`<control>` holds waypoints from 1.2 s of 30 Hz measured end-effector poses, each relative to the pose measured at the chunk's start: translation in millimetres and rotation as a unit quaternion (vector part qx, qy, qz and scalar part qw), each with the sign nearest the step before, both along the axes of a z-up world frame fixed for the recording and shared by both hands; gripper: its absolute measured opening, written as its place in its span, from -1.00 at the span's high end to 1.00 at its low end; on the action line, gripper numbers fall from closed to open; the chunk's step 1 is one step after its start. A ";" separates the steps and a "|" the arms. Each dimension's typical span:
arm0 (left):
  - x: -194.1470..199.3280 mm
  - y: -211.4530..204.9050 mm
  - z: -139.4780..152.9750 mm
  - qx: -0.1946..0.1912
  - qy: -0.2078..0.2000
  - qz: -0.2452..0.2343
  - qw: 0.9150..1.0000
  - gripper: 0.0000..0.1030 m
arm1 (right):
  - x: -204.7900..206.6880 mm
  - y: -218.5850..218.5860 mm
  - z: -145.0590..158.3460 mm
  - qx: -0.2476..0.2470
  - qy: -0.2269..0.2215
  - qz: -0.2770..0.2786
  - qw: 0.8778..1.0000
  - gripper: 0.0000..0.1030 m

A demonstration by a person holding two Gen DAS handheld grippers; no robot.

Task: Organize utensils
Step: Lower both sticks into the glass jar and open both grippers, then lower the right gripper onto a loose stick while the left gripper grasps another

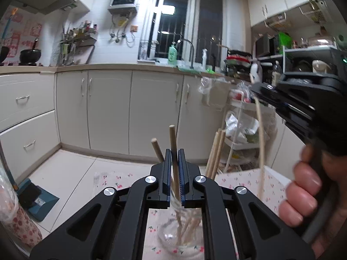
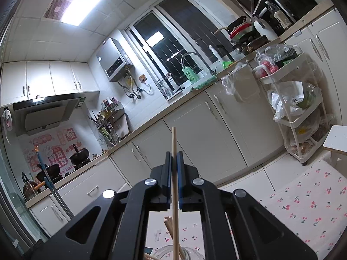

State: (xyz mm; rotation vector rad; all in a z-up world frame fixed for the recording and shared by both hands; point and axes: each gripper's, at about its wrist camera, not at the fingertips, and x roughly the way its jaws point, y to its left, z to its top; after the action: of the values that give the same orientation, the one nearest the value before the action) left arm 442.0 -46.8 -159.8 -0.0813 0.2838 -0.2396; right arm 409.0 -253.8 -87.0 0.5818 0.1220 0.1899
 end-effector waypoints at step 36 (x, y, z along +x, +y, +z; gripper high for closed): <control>-28.2 50.5 -17.0 -0.031 0.097 0.077 0.992 -0.14 | -20.9 55.3 -61.8 -0.114 0.068 0.027 0.991 0.42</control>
State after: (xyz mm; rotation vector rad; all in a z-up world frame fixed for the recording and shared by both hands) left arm 413.7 3.7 -176.9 -0.1871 0.4619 -0.0864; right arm 388.1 -198.4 -148.8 0.3632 0.2889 0.1851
